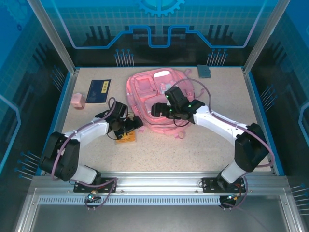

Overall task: Pack the student bag
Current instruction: Move the book to the middle-left of the table, then pick up the book from the middle-left of the table.

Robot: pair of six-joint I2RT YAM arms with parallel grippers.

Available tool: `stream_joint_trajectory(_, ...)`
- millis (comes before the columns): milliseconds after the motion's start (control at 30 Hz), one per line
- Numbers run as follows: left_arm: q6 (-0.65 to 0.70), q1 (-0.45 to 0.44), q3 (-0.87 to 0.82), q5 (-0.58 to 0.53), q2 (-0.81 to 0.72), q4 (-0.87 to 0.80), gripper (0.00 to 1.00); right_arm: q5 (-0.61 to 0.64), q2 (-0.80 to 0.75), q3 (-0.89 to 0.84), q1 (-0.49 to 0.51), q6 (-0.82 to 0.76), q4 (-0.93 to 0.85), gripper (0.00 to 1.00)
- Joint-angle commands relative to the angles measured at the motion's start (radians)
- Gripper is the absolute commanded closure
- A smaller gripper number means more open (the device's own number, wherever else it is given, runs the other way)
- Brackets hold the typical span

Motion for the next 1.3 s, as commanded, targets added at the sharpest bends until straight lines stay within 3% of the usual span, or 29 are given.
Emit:
stream_joint_trajectory(0,0.005,0.025,0.041,0.0,-0.078,-0.129,0.01,0.021,0.052,0.072,0.062,-0.031,-0.053,0.15)
stream_joint_trajectory(233,0.054,0.197,0.014,-0.037,-0.143,-0.158,0.01,0.038,0.201,0.203,0.202,-0.065,-0.097,0.26)
stream_joint_trajectory(467,0.04,0.302,-0.069,-0.015,-0.151,-0.093,0.04,0.046,0.416,0.41,0.252,-0.103,-0.207,0.41)
stream_joint_trajectory(900,0.04,0.323,-0.133,0.028,-0.091,-0.018,0.21,0.041,0.652,0.617,0.251,-0.135,-0.324,0.62)
stream_joint_trajectory(1267,0.06,0.318,-0.125,0.165,-0.004,0.045,0.18,-0.041,0.685,0.536,0.196,-0.089,-0.299,0.65)
